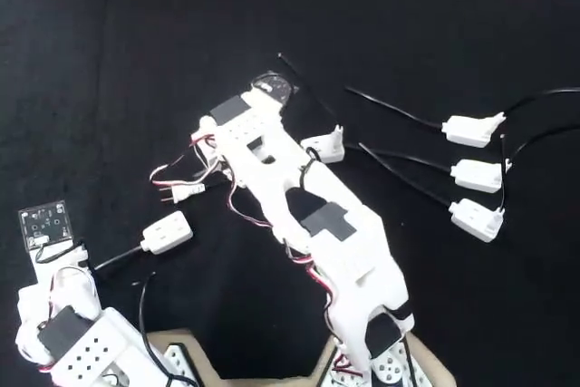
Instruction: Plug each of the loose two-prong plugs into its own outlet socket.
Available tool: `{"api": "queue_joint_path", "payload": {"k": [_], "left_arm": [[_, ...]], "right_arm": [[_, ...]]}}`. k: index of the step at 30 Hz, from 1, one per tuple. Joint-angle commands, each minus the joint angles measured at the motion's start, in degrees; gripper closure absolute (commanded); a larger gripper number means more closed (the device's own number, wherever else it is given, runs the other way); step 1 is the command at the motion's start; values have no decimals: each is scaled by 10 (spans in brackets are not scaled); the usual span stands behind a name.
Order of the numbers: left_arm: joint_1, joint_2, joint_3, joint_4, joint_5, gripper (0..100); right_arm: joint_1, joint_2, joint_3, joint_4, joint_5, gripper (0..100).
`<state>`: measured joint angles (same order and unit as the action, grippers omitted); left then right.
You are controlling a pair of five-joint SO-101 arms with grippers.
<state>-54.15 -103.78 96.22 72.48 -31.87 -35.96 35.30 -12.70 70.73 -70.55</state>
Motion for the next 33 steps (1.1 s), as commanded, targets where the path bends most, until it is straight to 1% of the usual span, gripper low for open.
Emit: {"api": "queue_joint_path", "payload": {"k": [1, 5, 7, 9, 11, 14, 18, 23, 28, 31, 33], "left_arm": [[1, -5, 1, 2, 1, 960], [1, -5, 1, 2, 1, 960], [1, -5, 1, 2, 1, 960], [1, -5, 1, 2, 1, 960], [1, -5, 1, 2, 1, 960], [1, -5, 1, 1, 1, 960], [2, -6, 1, 1, 0, 960], [3, -6, 1, 1, 0, 960], [3, -6, 1, 1, 0, 960], [4, -6, 1, 1, 0, 960], [4, -6, 1, 1, 0, 960]], "right_arm": [[-2, -3, 11, -33, 2, 892], [-3, 15, 3, -18, 22, 892], [-9, 17, -4, 5, 24, 897], [-13, 17, -12, 30, 27, 946], [-17, 18, -21, 44, 55, 989], [-15, 19, -19, 51, 69, 988], [-14, 15, -26, 102, 76, 987], [-1, -17, -44, 134, 129, 987], [31, -101, -51, 146, 196, 987], [47, -155, -50, 160, 249, 987], [55, -186, -51, 163, 305, 987]]}}
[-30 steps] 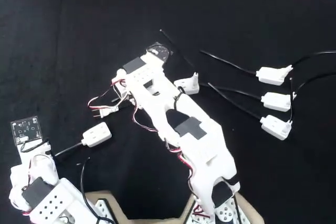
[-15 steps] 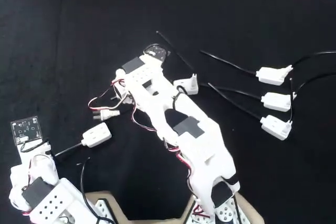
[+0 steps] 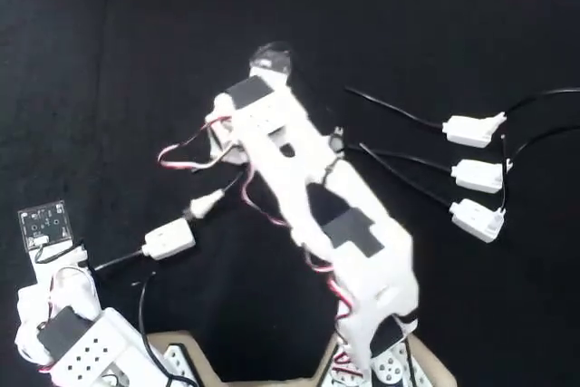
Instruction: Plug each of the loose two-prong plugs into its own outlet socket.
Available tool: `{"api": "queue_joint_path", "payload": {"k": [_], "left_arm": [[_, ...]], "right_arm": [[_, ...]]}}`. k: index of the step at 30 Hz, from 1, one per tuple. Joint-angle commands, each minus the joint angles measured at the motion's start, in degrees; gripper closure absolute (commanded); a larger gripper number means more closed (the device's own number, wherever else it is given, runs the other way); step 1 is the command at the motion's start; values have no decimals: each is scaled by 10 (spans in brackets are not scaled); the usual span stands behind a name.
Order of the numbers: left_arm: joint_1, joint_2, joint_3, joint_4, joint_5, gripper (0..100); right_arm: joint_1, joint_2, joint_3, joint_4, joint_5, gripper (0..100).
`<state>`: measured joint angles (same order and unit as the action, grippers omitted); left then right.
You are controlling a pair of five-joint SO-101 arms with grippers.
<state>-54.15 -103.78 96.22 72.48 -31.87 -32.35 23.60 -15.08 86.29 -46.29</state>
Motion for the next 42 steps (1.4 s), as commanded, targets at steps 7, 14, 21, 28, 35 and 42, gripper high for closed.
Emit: {"api": "queue_joint_path", "payload": {"k": [7, 14, 21, 28, 35, 42], "left_arm": [[5, -6, 1, 1, 0, 960], [5, -6, 1, 1, 0, 960], [3, -6, 1, 1, 0, 960], [3, -6, 1, 1, 0, 960], [2, -6, 1, 1, 0, 960], [2, -6, 1, 1, 0, 960]], "right_arm": [[47, -103, -22, 4, 409, 986], [64, -43, -65, 4, 695, 984], [27, 44, -123, 4, 814, 985], [25, 62, -154, 18, 732, 985], [25, -5, -149, 43, 635, 983], [7, -67, -147, 136, 628, 986]]}}
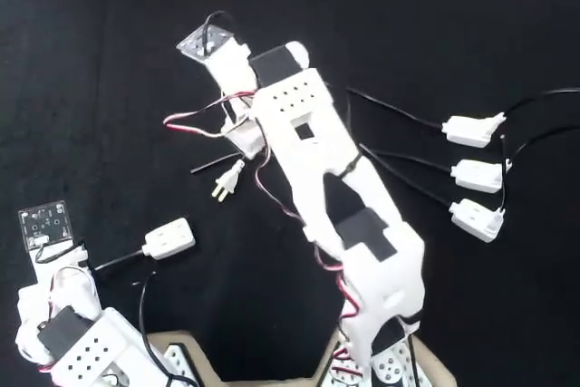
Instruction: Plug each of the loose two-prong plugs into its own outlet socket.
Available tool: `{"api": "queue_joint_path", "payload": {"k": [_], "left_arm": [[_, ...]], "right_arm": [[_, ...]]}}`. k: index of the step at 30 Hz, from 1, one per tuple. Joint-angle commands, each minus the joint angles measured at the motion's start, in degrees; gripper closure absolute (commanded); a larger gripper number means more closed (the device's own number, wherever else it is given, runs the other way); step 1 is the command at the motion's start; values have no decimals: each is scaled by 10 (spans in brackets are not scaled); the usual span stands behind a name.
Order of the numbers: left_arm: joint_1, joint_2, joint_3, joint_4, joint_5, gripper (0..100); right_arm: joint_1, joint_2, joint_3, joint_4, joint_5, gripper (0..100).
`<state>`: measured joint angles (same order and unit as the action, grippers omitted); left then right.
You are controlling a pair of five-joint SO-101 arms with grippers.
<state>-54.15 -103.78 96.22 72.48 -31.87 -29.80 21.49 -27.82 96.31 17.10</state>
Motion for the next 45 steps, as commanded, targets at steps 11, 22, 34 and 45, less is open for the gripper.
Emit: {"api": "queue_joint_path", "payload": {"k": [11, 22, 34, 45], "left_arm": [[2, -6, 1, 1, 0, 960], [2, -6, 1, 1, 0, 960], [1, -6, 1, 1, 1, 960], [1, -6, 1, 1, 1, 960]], "right_arm": [[-75, -33, 131, -14, -231, 986], [-76, -17, 122, -162, -559, 980], [-79, 61, 110, -201, -644, 741], [-78, 203, -31, -182, -687, 740]]}}
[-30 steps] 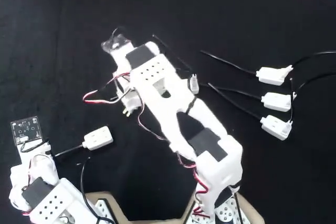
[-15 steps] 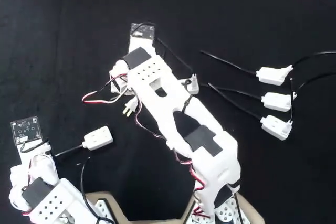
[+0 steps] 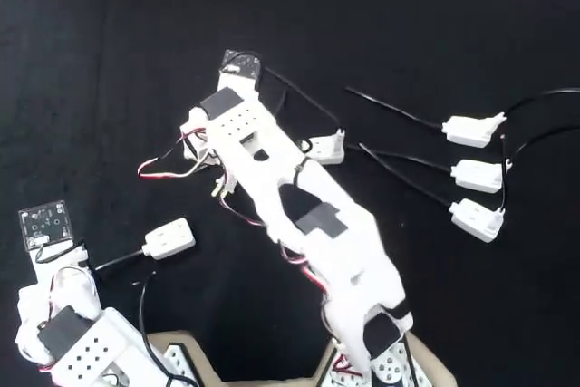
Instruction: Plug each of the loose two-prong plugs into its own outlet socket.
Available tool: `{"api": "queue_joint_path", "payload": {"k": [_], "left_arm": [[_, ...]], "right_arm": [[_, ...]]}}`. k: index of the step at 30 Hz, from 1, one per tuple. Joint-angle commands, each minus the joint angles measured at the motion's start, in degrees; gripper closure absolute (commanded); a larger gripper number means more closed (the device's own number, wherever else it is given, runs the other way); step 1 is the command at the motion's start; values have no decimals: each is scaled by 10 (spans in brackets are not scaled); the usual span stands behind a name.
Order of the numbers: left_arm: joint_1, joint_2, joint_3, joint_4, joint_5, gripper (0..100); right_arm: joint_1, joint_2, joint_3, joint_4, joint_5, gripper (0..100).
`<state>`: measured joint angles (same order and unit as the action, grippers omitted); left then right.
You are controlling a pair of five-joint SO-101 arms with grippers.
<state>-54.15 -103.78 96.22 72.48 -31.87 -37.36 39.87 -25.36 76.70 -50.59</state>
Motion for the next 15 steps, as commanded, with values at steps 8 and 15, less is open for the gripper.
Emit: {"api": "queue_joint_path", "payload": {"k": [8, 15], "left_arm": [[1, -6, 1, 1, 1, 961], [1, -6, 1, 1, 1, 961]], "right_arm": [[0, 98, -161, 101, -4, 920], [9, 134, -213, 198, 20, 962]]}}
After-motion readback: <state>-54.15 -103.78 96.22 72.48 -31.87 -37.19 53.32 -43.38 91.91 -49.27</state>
